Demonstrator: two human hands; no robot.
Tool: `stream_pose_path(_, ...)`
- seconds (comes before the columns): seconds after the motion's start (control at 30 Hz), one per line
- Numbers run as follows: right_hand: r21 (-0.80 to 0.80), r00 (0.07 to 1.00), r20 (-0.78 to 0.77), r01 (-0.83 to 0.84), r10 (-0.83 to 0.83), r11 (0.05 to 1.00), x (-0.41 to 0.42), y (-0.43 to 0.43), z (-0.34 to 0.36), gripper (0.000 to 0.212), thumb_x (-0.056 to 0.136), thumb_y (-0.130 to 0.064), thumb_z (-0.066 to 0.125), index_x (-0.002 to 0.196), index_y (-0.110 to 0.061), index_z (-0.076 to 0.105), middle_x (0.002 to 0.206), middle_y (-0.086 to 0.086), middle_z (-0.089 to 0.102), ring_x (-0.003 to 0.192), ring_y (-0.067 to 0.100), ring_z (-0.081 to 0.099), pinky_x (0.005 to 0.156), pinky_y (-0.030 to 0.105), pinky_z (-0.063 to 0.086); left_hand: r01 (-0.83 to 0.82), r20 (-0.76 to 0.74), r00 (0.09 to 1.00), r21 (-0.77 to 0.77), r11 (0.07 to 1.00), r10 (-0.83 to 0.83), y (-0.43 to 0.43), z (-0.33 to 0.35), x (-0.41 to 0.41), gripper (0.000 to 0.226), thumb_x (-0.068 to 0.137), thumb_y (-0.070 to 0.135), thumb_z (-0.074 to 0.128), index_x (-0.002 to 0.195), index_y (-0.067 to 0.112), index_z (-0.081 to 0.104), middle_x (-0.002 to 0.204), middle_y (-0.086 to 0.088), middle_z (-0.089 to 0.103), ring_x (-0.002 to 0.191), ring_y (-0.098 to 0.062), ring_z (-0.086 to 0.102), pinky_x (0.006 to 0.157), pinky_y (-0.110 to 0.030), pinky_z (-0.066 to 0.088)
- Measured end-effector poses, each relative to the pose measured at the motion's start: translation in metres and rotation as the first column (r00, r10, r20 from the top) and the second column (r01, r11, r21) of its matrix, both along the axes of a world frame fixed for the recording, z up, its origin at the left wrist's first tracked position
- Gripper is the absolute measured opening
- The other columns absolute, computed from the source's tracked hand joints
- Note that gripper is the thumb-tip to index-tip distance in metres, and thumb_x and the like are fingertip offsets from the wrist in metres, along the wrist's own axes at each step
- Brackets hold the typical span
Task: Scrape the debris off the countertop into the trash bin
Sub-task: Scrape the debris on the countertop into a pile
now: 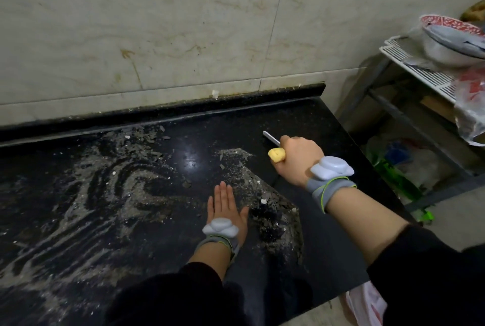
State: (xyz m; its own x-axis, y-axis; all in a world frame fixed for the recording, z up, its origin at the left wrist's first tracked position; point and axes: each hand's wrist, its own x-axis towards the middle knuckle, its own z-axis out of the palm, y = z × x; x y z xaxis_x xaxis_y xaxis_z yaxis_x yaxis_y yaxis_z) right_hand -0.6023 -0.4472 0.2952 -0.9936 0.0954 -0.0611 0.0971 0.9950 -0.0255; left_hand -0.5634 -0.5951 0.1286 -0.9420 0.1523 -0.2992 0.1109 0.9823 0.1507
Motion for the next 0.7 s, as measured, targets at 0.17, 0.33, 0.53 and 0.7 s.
stream_pose_path(0.17,0.036,0.981,0.075,-0.182,0.179,0.983,0.017,-0.04,-0.002,0.035,0.085,-0.032,0.056,0.111,-0.01,0.05,0.113,0.011,0.06,0.105,0.033,0.059,0.078,0.035,0.045,0.007,0.033,0.999,0.004,1.0,-0.007,0.0,0.001,-0.001,0.072,0.101,0.048,0.015,0.149,0.006,-0.018,0.153,-0.006,-0.031,0.146,-0.022,-0.019,0.118,-0.039,-0.009)
stream_pose_path(0.33,-0.021,0.949,0.118,-0.291,0.291,0.956,0.04,-0.059,0.008,0.035,0.085,-0.032,0.056,0.112,-0.01,0.051,0.113,0.012,0.06,0.105,0.033,0.058,0.079,0.036,0.045,0.074,0.085,0.994,-0.008,0.997,-0.073,-0.006,0.009,-0.002,0.072,0.101,0.045,0.018,0.15,0.005,-0.016,0.157,-0.01,-0.025,0.146,-0.025,-0.02,0.12,-0.041,-0.009)
stream_pose_path(0.53,0.008,0.96,0.023,-0.28,0.28,0.96,0.042,-0.049,0.021,0.028,0.09,-0.037,0.049,0.106,-0.015,0.053,0.104,0.008,0.062,0.095,0.031,0.061,0.07,0.034,0.042,0.188,0.027,0.982,-0.048,0.981,-0.187,-0.032,0.022,-0.011,0.067,0.101,0.047,0.01,0.153,0.006,-0.006,0.161,-0.003,-0.01,0.148,-0.019,-0.012,0.117,-0.044,-0.012)
stream_pose_path(0.7,0.078,0.976,-0.01,-0.215,0.217,0.973,0.021,-0.038,0.008,0.032,0.091,-0.036,0.049,0.116,-0.016,0.05,0.11,0.008,0.059,0.103,0.031,0.058,0.069,0.033,0.039,0.048,-0.029,0.998,0.0,0.999,-0.048,-0.072,0.021,-0.01,0.066,0.102,0.044,0.013,0.152,0.005,-0.004,0.161,-0.005,-0.007,0.149,-0.019,-0.007,0.12,-0.039,-0.005)
